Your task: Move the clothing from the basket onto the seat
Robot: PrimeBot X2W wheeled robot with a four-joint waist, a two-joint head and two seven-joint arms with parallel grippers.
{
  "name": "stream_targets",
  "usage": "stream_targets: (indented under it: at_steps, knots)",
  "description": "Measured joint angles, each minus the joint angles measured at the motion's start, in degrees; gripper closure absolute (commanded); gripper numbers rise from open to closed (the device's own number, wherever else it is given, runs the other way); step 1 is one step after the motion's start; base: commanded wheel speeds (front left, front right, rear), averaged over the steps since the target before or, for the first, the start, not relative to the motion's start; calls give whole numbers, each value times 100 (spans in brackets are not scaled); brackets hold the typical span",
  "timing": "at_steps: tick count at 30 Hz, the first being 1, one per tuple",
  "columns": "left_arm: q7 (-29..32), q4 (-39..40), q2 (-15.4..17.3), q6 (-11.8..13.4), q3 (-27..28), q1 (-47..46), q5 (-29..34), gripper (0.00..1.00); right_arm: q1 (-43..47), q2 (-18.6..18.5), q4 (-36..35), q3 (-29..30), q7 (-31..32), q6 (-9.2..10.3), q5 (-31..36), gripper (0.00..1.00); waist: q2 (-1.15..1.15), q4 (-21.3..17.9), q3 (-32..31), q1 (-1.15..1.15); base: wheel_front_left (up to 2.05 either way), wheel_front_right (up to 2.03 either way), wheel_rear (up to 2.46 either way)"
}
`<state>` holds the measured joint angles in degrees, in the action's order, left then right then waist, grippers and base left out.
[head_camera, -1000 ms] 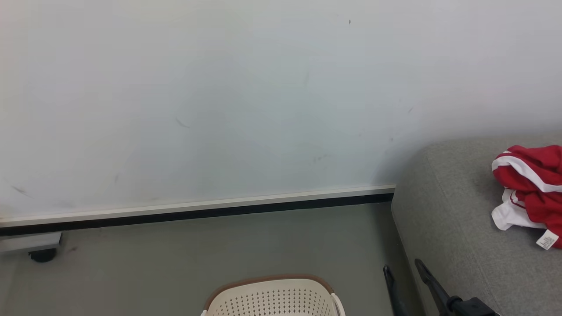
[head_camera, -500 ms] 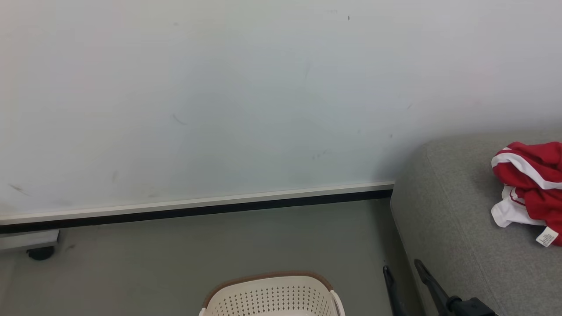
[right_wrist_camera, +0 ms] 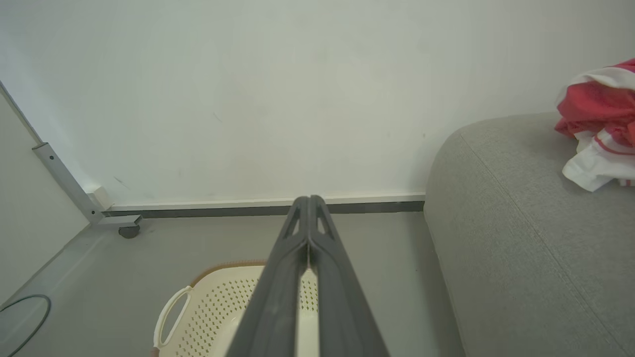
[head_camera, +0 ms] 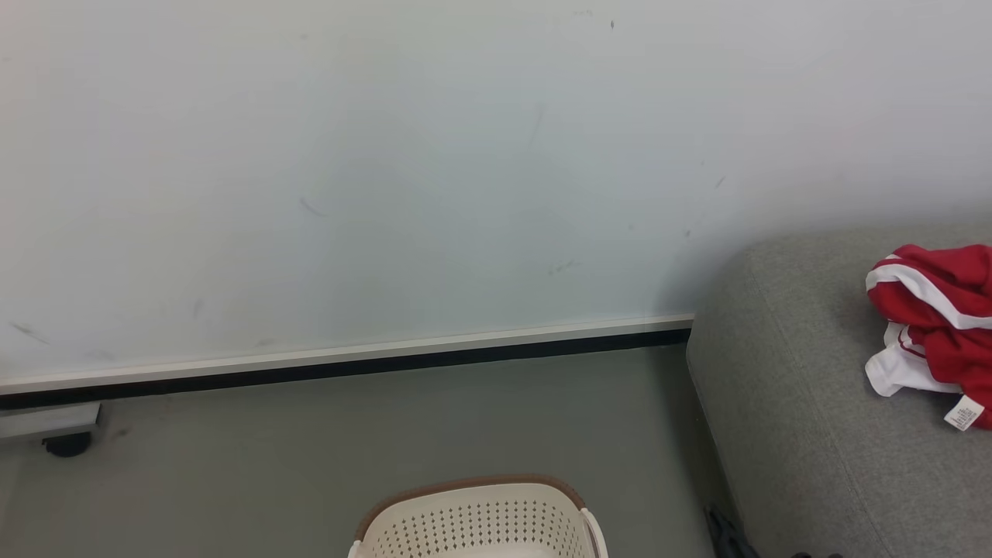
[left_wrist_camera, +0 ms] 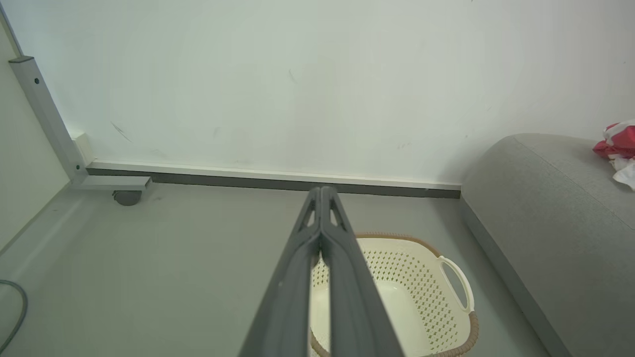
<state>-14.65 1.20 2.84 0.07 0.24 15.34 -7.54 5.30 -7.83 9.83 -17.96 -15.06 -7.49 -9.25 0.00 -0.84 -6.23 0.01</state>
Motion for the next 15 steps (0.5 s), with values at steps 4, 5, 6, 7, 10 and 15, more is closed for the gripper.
stream_targets:
  at_steps: [4,5,6,7,10,15]
  knots:
    - [78,-67,0,-7,-33,-15,-430,100,25,-2,12,90,89,0,-457,100,0,3,21,0,0,0,0]
    - [100,-84,2,-18,-40,-22,-533,100,26,-4,11,125,104,0,-573,100,0,3,26,0,0,0,0]
    - [120,-98,3,-44,-44,-35,-654,100,25,-7,5,154,133,0,-705,100,0,4,31,0,0,0,0]
    - [149,-110,3,-49,-53,-51,-783,100,25,-9,0,188,153,0,-831,100,0,4,36,0,0,0,0]
    - [207,-160,7,-58,-66,-140,-1128,100,22,-14,-19,269,223,0,-1191,100,0,7,51,0,0,0,0]
    - [309,-263,13,-142,-96,-289,-1771,100,18,-29,-71,443,349,0,-1869,100,0,10,81,0,0,0,0]
